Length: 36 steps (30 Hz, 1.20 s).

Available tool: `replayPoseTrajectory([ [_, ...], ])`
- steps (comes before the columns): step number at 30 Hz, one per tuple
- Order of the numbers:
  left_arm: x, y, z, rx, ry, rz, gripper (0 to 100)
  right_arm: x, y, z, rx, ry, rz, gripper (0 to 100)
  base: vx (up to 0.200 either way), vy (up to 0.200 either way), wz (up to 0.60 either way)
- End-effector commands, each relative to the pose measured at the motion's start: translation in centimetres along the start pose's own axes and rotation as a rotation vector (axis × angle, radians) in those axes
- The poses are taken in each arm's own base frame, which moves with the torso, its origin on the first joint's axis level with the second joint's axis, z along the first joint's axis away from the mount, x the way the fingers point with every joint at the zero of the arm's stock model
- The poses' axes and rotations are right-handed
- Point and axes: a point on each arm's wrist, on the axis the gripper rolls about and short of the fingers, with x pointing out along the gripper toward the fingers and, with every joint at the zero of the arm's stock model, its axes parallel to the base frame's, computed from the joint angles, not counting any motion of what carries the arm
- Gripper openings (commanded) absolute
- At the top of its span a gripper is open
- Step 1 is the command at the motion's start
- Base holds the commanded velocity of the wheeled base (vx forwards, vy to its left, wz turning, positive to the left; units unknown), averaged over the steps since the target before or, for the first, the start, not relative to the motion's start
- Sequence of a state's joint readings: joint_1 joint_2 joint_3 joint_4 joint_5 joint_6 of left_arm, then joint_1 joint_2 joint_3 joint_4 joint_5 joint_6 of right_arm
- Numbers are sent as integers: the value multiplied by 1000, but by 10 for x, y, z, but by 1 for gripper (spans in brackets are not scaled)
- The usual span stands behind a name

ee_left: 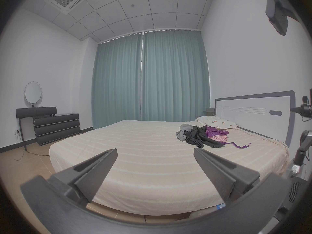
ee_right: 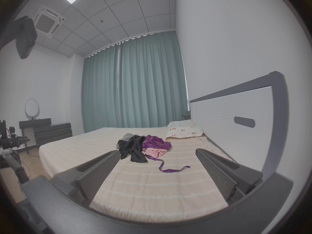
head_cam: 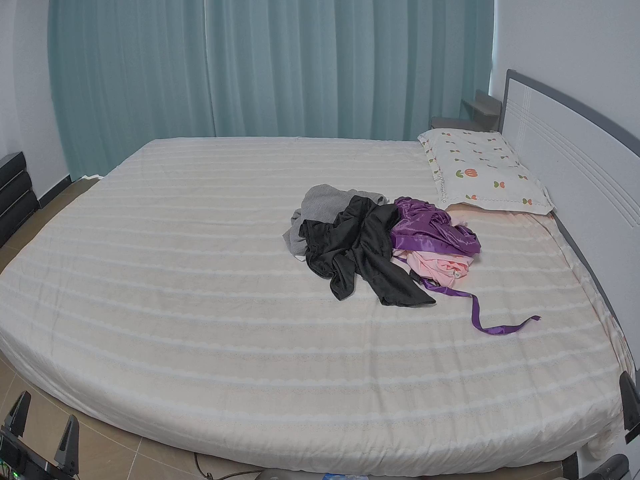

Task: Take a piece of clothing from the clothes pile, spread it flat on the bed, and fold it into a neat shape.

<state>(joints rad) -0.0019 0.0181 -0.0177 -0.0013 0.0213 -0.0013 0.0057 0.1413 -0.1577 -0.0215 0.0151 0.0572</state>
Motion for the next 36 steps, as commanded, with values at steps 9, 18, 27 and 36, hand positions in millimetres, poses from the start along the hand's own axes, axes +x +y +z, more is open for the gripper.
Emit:
replayPoseTrajectory([
  [9, 0, 0, -5, 0, -1, 1, 100, 199, 34, 13, 52, 581, 191, 100, 0, 0, 0],
  [18, 0, 0, -5, 0, -1, 1, 100, 321, 98, -46, 263, 698, 198, 100, 0, 0, 0],
  [27, 0, 0, -5, 0, -1, 1, 100, 419, 129, -108, 384, 701, 101, 100, 0, 0, 0],
  [36, 0, 0, -5, 0, -1, 1, 100, 460, 152, -136, 499, 759, 33, 100, 0, 0, 0],
])
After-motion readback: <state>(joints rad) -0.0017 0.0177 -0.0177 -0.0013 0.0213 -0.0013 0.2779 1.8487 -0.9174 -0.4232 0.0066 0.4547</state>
